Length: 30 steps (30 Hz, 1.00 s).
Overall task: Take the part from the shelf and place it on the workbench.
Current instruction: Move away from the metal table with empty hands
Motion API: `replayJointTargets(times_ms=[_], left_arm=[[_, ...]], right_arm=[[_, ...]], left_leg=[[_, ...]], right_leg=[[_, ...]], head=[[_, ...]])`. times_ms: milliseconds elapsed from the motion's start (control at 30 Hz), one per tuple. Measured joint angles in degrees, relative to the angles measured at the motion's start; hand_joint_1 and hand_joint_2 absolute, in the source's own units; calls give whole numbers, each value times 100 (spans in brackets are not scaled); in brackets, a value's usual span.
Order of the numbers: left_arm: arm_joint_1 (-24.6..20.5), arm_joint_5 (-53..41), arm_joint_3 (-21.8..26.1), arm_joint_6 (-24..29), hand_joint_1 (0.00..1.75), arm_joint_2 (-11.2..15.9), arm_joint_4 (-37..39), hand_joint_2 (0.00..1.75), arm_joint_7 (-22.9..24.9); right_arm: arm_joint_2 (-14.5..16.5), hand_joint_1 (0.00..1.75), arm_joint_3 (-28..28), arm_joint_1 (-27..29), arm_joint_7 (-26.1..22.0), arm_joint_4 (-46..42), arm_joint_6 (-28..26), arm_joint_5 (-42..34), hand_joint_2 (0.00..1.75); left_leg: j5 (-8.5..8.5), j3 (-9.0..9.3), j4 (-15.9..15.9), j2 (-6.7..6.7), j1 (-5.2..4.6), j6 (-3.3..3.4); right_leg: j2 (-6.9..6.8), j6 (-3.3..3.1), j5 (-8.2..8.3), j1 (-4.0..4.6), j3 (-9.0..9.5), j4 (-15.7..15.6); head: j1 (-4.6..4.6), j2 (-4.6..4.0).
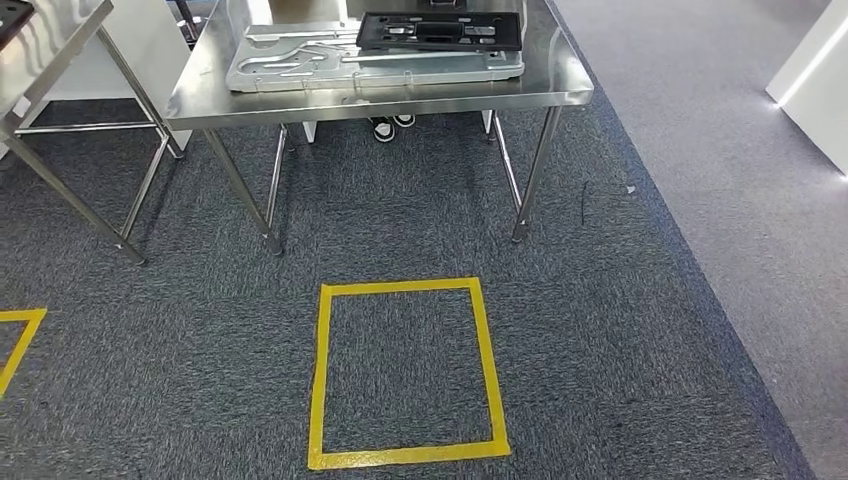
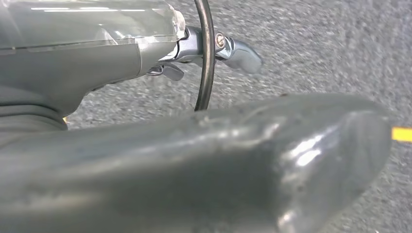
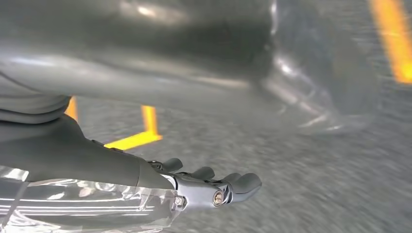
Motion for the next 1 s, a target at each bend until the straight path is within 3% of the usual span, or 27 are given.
replayJointTargets(times_ms=[33, 67, 167, 233, 300, 367, 433, 467, 500, 533, 567, 600, 667, 733, 800, 867, 933, 1000], left_arm=[[3, -4, -2, 5, 0, 2, 0, 0, 6], [5, -10, -7, 8, 0, 3, 0, 0, 11], [-14, -25, -27, 10, 0, 5, 0, 0, 16], [-26, -29, -35, 11, 0, 9, 0, 0, 17], [-11, -35, -36, 15, 0, 15, 0, 0, 21], [-6, -42, -39, 17, 0, 18, 0, 0, 28], [-21, -46, -47, 17, 0, 20, 0, 0, 32], [-25, -48, -50, 17, 0, 23, 0, 0, 32], [-22, -49, -51, 17, 0, 26, 0, 0, 32], [-15, -50, -51, 18, 0, 29, 0, 0, 33], [-8, -53, -51, 19, 0, 31, 0, 0, 36], [-5, -57, -52, 24, 0, 32, 0, 0, 40], [-16, -64, -58, 46, 0, 32, 2, 0, 64], [-24, -65, -69, 94, 0, 34, 6, 0, 117], [-7, -66, -74, 142, 0, 46, 9, 0, 179], [10, -67, -74, 167, 0, 57, 20, 0, 208], [-5, -67, -75, 185, 0, 64, 32, 0, 211], [-18, -66, -75, 197, 0, 76, 37, 0, 211]], right_arm=[[-3, 0, -1, 0, 101, 77, -31, 77, 0], [-4, 0, -2, -1, 185, 152, -55, 138, 0], [-5, 0, -3, -7, 286, 322, -85, 207, 0], [-5, 0, -10, -19, 313, 392, -87, 228, 0], [-9, 0, -22, -53, 361, 447, -80, 279, 0], [-21, 0, -27, -75, 415, 500, -68, 343, 0], [-31, 0, -30, -67, 450, 562, -51, 400, 0], [-33, 0, -31, -61, 466, 595, -39, 432, 0], [-37, 0, -32, -55, 478, 624, -26, 460, 0], [-44, 0, -32, -51, 488, 649, -11, 487, 0], [-52, 0, -32, -49, 494, 671, 3, 513, 0], [-62, 0, -32, -48, 494, 690, 18, 539, 0], [-89, 0, -32, -43, 483, 729, 48, 595, 0], [-107, 0, -32, -51, 477, 776, 82, 652, 0], [-110, 0, -32, -75, 489, 829, 109, 703, 0], [-113, 0, -32, -88, 512, 879, 114, 741, 0], [-115, 0, -32, -79, 542, 927, 112, 771, 0], [-117, 0, -32, -69, 571, 969, 111, 789, 0]], left_leg=[[40, 59, 70, 2, 4, -8], [159, 244, -109, 14, 5, -4], [424, 1078, -1301, 229, -33, 90], [420, 1227, -1616, 305, -78, 184], [464, 1183, -1661, 217, -68, 260], [535, 1166, -1717, 116, -29, 329], [591, 1115, -1729, 12, -16, 380], [608, 1083, -1721, -48, -20, 392], [619, 1059, -1710, -112, -24, 395], [625, 1042, -1694, -182, -26, 393], [626, 1032, -1674, -255, -27, 389], [622, 1028, -1651, -327, -27, 382], [616, 1001, -1598, -459, -32, 346], [632, 947, -1570, -564, -27, 275], [657, 902, -1571, -657, -14, 198], [537, 809, -1402, -517, -22, 145], [179, 530, -798, -241, -22, 103], [-126, 212, -84, -125, -1, 62]], right_leg=[[-39, 5, 19, 4, -54, 26], [-79, 11, 29, 5, -95, 53], [-218, 57, 37, 29, -147, 123], [-312, 117, 46, 46, -151, 143], [-356, 188, 46, 44, -143, 151], [-147, 257, -125, 32, -233, 350], [129, 294, -516, 12, -529, 986], [184, 301, -692, 5, -712, 1376], [203, 309, -770, -2, -844, 1658], [212, 314, -728, -9, -886, 1745], [226, 312, -571, -18, -813, 1596], [267, 304, -346, -27, -648, 1255], [497, 270, -41, -43, -309, 519], [634, 237, 9, -37, -194, 220], [533, 193, 37, -41, -195, 185], [403, 119, 76, -68, -182, 132], [245, 73, 93, -67, -185, 107], [82, 65, 89, -52, -204, 118]], head=[[-1, 0], [0, 0], [0, 0], [1, 0], [1, 0], [1, 0], [2, 0], [2, 0], [2, 0], [2, 0], [2, 0], [2, 0], [2, 0], [1, 0], [1, 0], [-1, 0], [-3, 0], [-4, 0]])
